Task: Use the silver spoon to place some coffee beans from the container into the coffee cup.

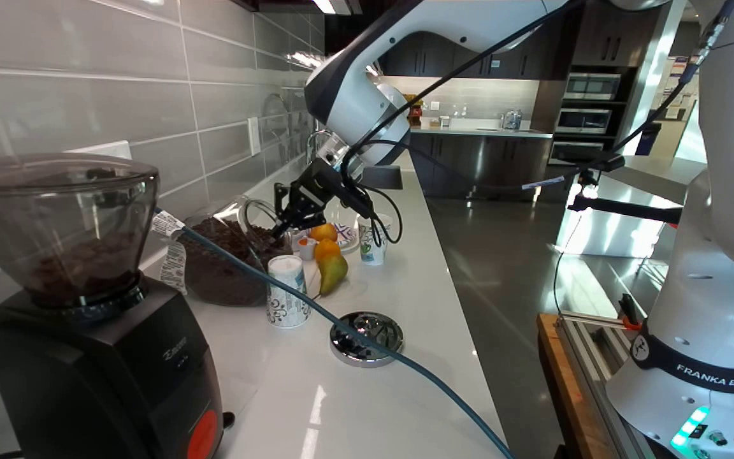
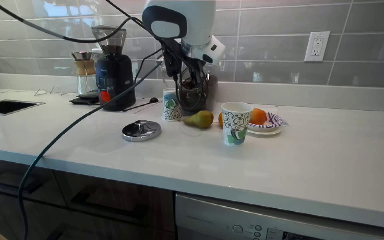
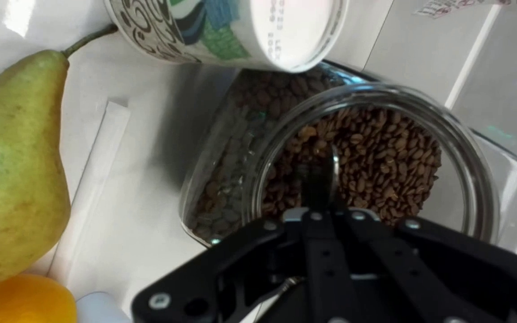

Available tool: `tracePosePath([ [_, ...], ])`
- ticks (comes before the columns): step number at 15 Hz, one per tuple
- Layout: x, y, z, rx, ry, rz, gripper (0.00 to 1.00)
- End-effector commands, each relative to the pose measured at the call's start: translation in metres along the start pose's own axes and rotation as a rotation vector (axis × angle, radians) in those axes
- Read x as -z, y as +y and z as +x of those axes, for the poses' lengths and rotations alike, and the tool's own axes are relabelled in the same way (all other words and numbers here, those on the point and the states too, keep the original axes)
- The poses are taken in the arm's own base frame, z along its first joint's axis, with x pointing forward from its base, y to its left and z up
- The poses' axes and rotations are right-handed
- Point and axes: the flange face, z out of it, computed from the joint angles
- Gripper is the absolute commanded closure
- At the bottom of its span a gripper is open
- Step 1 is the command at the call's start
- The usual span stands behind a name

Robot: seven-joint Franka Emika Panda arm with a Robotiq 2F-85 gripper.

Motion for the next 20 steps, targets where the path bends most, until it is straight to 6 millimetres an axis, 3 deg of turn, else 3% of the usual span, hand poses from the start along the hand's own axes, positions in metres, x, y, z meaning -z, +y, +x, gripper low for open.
tracePosePath([
  [1,0.019,0.004,-0.003,0.027,-0.011,0.074,0.99],
  [7,0.042,0.020,-0.013,0.055,-0.023,0.165,0.99],
  [14,0.067,0.055,-0.026,0.058,-0.005,0.216,0.99],
  [20,0.091,0.066,-0.037,0.103,0.037,0.285,0.99],
])
